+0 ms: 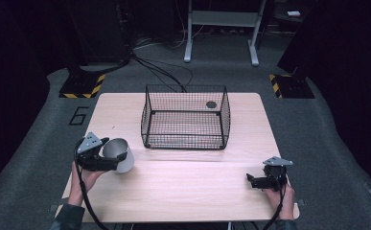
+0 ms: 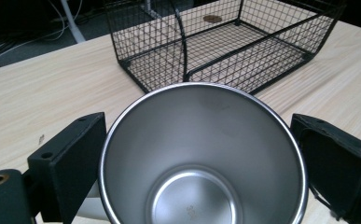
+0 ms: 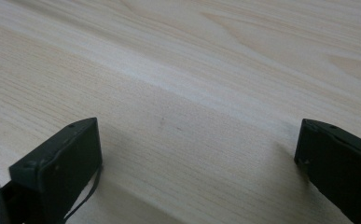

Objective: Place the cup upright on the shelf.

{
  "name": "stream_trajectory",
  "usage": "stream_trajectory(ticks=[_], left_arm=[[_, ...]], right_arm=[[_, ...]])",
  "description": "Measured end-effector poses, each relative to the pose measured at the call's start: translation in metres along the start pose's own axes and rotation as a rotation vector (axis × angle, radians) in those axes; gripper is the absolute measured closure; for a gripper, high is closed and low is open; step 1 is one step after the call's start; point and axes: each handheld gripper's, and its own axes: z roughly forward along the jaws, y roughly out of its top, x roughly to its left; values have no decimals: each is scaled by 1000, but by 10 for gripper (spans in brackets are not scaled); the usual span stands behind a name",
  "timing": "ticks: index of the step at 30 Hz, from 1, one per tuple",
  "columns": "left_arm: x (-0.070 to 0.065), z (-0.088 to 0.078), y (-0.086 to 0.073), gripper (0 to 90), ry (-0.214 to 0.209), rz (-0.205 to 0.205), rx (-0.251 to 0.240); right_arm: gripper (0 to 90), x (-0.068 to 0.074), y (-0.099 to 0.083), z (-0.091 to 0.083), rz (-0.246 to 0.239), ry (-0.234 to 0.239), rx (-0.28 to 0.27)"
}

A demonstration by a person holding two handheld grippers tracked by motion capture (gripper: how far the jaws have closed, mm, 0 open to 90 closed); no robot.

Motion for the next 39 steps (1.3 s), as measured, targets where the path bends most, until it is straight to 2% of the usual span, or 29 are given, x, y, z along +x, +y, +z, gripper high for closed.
stream_trajectory(ticks=[13, 21, 23, 25, 26, 39], left_arm=[[-14, 1, 15, 65, -47, 21, -4], [-24, 3, 26, 65, -86, 51, 1], [-27, 3, 29, 65, -96, 50, -11], [-30, 2, 32, 65, -107, 54, -13], [-32, 3, 36, 65, -129, 58, -10], [-47, 15, 59, 65, -196, 106, -8]], right_arm=[[1, 0, 0, 0, 0, 0, 0], [1, 0, 0, 0, 0, 0, 0], [1, 0, 0, 0, 0, 0, 0], [1, 0, 0, 0, -1, 0, -1], [1, 0, 0, 0, -1, 0, -3], [1, 0, 0, 0, 0, -1, -1]])
